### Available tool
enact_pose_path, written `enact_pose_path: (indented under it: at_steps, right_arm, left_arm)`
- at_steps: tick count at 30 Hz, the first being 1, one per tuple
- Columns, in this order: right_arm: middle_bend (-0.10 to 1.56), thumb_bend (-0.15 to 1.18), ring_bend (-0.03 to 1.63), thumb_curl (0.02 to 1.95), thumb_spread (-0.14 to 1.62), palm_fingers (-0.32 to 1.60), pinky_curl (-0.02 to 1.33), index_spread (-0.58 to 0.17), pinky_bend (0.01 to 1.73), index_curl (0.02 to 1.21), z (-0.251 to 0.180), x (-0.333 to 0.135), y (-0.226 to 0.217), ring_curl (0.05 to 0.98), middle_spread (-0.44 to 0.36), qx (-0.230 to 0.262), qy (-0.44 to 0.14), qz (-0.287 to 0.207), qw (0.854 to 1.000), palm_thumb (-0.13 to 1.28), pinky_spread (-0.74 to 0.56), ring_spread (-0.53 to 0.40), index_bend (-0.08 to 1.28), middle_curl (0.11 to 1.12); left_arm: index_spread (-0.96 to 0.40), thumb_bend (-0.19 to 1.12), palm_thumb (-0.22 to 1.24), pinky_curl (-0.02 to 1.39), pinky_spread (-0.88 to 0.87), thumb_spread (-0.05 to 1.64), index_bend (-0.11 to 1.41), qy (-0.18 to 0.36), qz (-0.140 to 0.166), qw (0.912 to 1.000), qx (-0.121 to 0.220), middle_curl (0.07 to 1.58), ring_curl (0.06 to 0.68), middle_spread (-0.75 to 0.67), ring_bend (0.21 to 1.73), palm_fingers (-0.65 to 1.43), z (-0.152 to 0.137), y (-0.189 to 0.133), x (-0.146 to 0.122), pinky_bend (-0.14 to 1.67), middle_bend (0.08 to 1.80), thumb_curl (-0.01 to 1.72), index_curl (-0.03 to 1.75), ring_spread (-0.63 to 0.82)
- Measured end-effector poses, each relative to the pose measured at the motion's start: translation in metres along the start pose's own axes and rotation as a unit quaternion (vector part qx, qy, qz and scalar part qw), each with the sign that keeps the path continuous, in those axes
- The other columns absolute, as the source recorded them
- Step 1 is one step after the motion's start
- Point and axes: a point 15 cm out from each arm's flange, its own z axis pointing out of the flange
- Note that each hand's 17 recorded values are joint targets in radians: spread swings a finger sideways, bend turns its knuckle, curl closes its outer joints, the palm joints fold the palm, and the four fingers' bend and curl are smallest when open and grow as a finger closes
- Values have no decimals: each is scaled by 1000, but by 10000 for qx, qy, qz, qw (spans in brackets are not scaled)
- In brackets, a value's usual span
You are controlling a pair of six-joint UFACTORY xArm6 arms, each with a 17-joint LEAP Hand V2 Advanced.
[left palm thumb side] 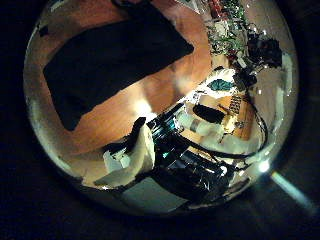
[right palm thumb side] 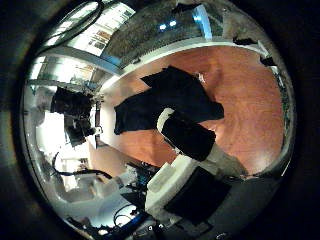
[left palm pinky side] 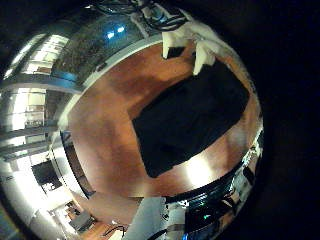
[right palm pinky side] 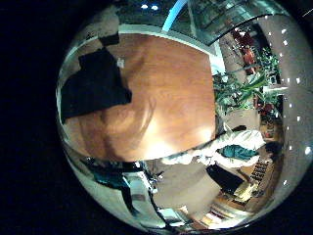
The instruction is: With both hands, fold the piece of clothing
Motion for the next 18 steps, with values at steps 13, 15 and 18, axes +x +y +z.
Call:
enact_pose_path:
  at_steps: [13, 15, 18]
  right_arm:
    - [672, -23, 1023, 253, 1238, 259, 379, -418, 837, 535, 91, 17, 15, 442, -237, -1045, -202, 171, 9942, 388, -85, -292, 150, 590]
    - [721, -18, 998, 260, 1213, 234, 361, -382, 813, 498, 100, 24, 1, 429, -250, -1038, -187, 196, 9942, 395, -52, -297, 132, 597]
    - [693, -15, 954, 275, 1182, 273, 327, -379, 772, 498, 115, 33, -22, 402, -246, -1067, -155, 143, 9941, 418, -29, -281, 232, 584]
  left_arm:
    - [61, -20, 368, 387, 448, 1155, 169, 49, -133, 9996, -230, 279, 244, 395, 694, -4, 25, 48, 13, 428, 176, 323, 344, 438]
    - [61, -20, 368, 382, 447, 1155, 173, 32, -156, 9996, -219, 277, 243, 392, 695, 2, 24, 52, 12, 429, 175, 322, 344, 439]
    - [61, -24, 359, 378, 450, 1154, 171, 39, -188, 9995, -261, 276, 243, 387, 702, 5, 27, 58, 10, 433, 176, 320, 342, 438]
